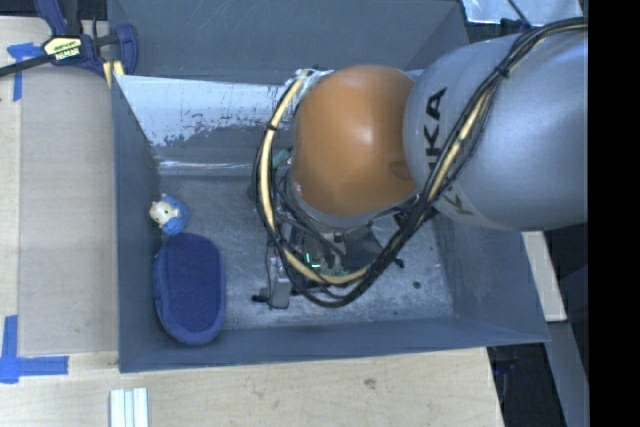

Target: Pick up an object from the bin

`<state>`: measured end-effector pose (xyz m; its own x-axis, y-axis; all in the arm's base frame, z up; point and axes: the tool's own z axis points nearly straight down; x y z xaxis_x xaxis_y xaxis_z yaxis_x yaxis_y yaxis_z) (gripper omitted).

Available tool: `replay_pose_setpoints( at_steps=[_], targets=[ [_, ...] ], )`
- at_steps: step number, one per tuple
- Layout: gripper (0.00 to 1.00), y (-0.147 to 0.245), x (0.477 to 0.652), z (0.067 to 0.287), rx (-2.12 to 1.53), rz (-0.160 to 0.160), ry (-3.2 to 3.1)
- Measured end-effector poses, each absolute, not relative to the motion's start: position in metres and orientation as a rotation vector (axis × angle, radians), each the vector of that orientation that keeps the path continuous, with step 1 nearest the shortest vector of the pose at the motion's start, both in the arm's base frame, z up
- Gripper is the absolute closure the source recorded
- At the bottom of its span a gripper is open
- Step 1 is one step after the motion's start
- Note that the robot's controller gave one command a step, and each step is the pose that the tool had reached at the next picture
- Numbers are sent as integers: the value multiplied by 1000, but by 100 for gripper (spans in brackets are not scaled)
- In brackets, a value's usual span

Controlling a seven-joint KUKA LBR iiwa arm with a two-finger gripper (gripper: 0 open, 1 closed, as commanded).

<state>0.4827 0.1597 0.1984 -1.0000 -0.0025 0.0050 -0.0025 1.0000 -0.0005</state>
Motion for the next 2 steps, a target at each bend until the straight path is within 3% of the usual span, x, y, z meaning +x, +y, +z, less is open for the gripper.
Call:
replay_pose_setpoints(
  at_steps=[1,2],
  targets=[
    [0,208,498,86,419,2,-3115],
    [0,187,512,72,580,-2,-3092]
  ],
)
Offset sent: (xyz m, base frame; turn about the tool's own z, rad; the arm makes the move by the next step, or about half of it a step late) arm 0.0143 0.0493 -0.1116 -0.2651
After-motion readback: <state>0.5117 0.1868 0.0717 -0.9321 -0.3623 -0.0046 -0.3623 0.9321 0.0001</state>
